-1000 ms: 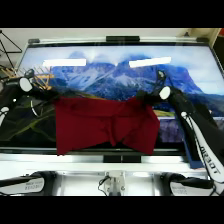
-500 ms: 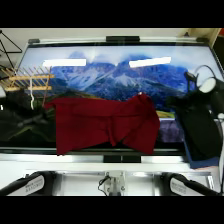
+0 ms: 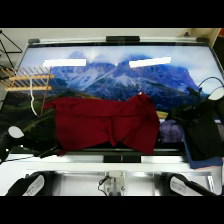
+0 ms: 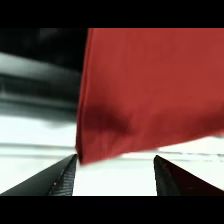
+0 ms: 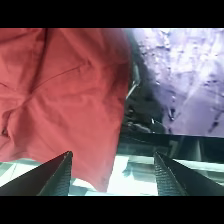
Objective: Fold the shirts.
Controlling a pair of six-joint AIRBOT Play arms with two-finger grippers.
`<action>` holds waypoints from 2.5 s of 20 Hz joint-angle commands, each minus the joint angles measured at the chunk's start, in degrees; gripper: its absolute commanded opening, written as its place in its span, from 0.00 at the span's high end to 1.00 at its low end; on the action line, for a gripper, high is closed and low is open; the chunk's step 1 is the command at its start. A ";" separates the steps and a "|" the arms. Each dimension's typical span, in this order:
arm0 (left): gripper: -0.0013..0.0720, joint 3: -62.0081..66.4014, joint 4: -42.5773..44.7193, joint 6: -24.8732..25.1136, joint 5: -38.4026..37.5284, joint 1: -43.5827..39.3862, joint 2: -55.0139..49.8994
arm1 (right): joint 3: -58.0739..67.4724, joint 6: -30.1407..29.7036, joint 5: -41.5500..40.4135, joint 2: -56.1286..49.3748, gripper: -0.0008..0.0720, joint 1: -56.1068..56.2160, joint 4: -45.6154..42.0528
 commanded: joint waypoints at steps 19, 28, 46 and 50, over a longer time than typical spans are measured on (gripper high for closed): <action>0.93 3.23 -0.46 1.77 8.96 -0.24 1.84 | -11.17 -1.57 -14.05 0.00 0.14 -0.20 5.55; 0.94 4.94 0.59 1.97 3.67 -0.24 7.04 | -12.41 -11.28 -18.14 -9.07 0.14 -0.20 13.49; 0.94 7.54 0.55 2.67 3.19 -0.24 7.56 | -10.86 -11.34 -17.29 -12.17 0.89 8.66 12.76; 0.94 23.82 0.57 4.15 3.21 -0.22 9.14 | -4.00 -11.65 -6.93 -2.91 0.89 8.66 9.33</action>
